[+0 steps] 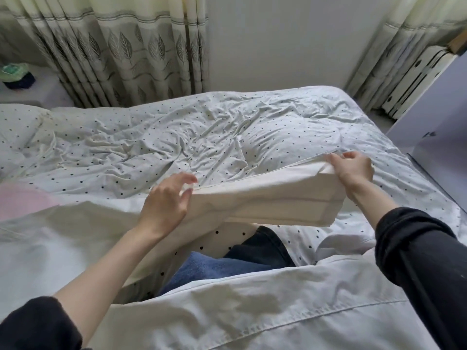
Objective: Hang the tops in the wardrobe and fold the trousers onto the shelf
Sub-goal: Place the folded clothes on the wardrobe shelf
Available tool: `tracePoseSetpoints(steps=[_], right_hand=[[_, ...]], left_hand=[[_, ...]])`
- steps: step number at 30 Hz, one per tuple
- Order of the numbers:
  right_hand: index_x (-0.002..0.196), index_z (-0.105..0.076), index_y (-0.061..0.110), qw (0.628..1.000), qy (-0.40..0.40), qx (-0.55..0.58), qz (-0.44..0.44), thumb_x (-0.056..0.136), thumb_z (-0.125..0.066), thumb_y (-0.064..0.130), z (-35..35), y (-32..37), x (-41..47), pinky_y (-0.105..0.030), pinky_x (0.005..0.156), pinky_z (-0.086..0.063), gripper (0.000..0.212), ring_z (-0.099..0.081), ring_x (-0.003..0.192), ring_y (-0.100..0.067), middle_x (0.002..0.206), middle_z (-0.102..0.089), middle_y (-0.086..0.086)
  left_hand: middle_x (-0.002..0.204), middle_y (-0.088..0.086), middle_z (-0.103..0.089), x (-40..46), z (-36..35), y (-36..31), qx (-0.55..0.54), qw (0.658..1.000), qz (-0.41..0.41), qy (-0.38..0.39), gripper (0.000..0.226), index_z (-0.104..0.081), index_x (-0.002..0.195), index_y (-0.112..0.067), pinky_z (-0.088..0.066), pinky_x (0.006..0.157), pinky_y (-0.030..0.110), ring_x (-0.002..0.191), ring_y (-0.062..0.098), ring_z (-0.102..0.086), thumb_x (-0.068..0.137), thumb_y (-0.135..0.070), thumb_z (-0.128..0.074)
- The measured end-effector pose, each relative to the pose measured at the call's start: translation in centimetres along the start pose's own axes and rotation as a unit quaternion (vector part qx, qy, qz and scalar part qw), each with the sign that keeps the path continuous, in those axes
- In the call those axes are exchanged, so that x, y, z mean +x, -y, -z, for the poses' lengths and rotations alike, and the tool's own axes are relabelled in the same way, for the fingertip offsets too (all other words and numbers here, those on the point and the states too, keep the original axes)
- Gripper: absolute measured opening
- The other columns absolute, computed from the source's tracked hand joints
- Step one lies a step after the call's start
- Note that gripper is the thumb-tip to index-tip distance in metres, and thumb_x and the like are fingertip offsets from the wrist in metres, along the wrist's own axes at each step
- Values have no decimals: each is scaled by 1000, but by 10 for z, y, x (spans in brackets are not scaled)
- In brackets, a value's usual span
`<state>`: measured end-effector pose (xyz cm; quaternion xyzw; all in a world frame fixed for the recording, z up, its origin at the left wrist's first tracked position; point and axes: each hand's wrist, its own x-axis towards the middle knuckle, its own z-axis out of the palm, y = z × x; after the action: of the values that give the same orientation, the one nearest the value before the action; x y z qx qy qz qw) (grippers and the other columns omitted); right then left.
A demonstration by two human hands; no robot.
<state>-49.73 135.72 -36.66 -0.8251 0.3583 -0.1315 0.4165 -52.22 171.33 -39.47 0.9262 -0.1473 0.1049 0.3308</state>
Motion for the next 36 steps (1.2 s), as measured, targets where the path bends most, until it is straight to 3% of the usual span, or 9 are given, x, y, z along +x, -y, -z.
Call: tracePoseSetpoints(steps=[4, 9, 13, 16, 19, 23, 25, 29, 36], right_hand=[[147, -24, 12, 995, 71, -64, -29, 94, -50, 37, -18, -35, -15, -50, 110, -30, 64, -31, 136, -34, 151, -28, -14], [121, -51, 3, 957, 74, -275, 56, 96, -42, 24, -30, -71, -42, -39, 93, -39, 34, -47, 117, -33, 130, -47, -17], [125, -49, 20, 831, 281, -401, 265, 91, -53, 38, -46, -86, -62, -37, 95, -42, 38, -43, 122, -23, 133, -44, -4], [130, -46, 26, 761, 268, -494, 323, 95, -47, 32, -55, -93, -68, -36, 92, -40, 35, -41, 126, -22, 136, -44, 0], [104, -66, 17, 787, 136, -475, 370, 89, -50, 7, -53, -92, -64, -32, 81, -44, 24, -63, 98, -25, 105, -68, -5], [77, -71, 9, 837, -54, -361, 408, 71, -73, -4, -27, -86, -47, -38, 68, -50, 15, -67, 63, -28, 71, -71, -10], [86, -72, 15, 824, 0, -411, 390, 76, -66, -2, -11, -84, -45, -39, 81, -48, 20, -67, 78, -28, 84, -73, -7], [97, -68, 26, 773, 316, -532, 140, 85, -49, 15, -4, -94, -47, -32, 90, -43, 25, -58, 101, -24, 106, -67, 1], [134, -52, 21, 847, 293, -394, 205, 98, -40, 27, 1, -46, -104, -36, 103, -37, 38, -46, 128, -28, 140, -51, -7]], left_hand=[[115, 4, -63, -19, -23, 11, 96, 985, -109, 88, 28, -58, 116, -23, -47, 88, 46, 103, 27, -63, 89, -29, -55], [109, 4, -64, -33, -36, 31, 173, 949, -207, 160, 59, -51, 107, -31, -52, 79, 37, 90, 24, -66, 61, -19, -87], [114, 4, -65, -39, -37, 38, 165, 946, -176, 217, 79, -49, 116, -32, -57, 66, 32, 88, 22, -69, 51, -24, -92], [123, -4, -63, -43, -38, 36, 171, 957, -142, 189, 91, -40, 131, -34, -56, 54, 33, 87, 21, -70, 57, -2, -82], [112, -2, -69, -45, -35, 37, 197, 963, -132, 129, 93, -45, 128, -29, -50, 37, 33, 69, 24, -70, 49, 14, -69], [100, -1, -72, -44, -28, 39, 143, 977, -120, 107, 42, -47, 117, -32, -55, 49, 39, 74, 25, -70, 79, -13, -47], [119, 2, -66, -47, -24, 33, 154, 967, -132, 155, 43, -46, 126, -30, -57, 77, 46, 100, 24, -67, 86, -18, -38], [148, -10, 18, -57, -19, 31, 224, 891, -78, 387, 77, 0, 150, -31, -7, 118, 41, 143, 8, 7, 91, 6, -34], [142, 0, -48, -86, 25, 23, 23, 960, 63, 272, 45, -44, 139, -24, -33, 101, 24, 130, 19, -46, 96, -8, -44]])
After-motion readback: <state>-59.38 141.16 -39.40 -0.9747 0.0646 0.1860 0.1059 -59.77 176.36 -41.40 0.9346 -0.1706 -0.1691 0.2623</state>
